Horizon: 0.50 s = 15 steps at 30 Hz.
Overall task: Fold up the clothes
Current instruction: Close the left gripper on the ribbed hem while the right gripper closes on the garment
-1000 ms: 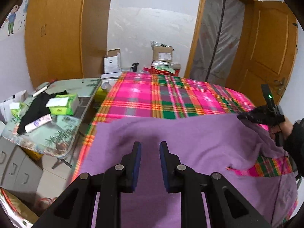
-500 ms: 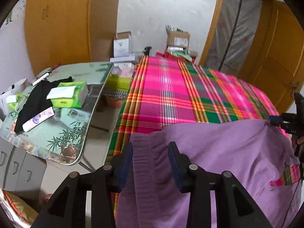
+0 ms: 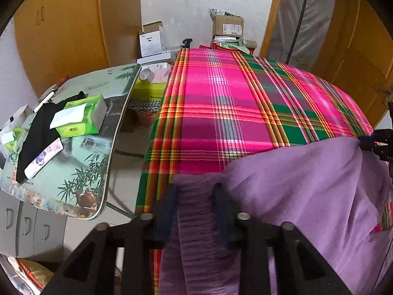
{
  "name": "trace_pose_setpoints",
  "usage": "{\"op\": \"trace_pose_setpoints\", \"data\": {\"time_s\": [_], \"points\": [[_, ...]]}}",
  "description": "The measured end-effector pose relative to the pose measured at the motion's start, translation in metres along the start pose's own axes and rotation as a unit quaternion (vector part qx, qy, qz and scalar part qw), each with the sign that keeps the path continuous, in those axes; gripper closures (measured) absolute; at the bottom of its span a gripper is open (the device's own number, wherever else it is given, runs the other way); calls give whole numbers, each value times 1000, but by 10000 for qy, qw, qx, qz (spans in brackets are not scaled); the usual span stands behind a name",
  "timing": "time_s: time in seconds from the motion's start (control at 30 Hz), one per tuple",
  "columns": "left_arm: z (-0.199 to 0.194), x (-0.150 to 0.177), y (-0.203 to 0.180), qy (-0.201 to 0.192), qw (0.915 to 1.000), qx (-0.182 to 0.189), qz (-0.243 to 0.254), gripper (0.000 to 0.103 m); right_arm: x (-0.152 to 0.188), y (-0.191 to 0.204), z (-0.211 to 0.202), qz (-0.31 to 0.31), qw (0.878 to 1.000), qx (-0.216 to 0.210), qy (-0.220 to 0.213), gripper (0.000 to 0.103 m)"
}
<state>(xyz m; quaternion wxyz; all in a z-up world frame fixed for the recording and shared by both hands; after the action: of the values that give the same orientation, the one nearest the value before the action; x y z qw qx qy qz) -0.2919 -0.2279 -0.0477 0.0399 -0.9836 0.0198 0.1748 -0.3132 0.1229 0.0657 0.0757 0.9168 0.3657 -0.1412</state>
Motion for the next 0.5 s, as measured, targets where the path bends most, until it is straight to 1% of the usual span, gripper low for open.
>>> {"op": "trace_pose_setpoints", "data": {"time_s": [0.03, 0.07, 0.17, 0.33, 0.37, 0.5], "points": [[-1, 0, 1, -31, 10000, 12, -11, 75, 0, 1, -1, -38, 10000, 37, -7, 95], [-1, 0, 2, -61, 10000, 23, -22, 76, -1, 2, -2, -76, 9999, 74, -15, 98], [-4, -2, 5, -174, 9998, 5, -92, 78, -3, 2, -3, -109, 9998, 186, -46, 100], [-15, -12, 13, -405, 9988, -50, -283, 79, -11, -3, -5, -8, 9993, 337, -158, 101], [-15, -15, 14, -422, 9986, -95, -291, 79, -13, -4, -5, -1, 9991, 381, -183, 103], [-8, -22, 16, -364, 9987, -192, -312, 79, -26, -6, -7, 56, 9986, 436, -279, 103]]}}
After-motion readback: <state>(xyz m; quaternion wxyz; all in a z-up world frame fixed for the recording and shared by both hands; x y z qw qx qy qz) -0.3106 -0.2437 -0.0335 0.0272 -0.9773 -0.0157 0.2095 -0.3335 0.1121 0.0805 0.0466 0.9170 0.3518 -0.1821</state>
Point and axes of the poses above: each gripper's, at about its wrist camera, not at the fingertips, and z roughly the way its jaws point, y to its left, x to its underside, the point moved 7 cm from there along z, roughly the way its jaws point, and after that the axes turned 14 degrees about y, right-handed, at the moved point
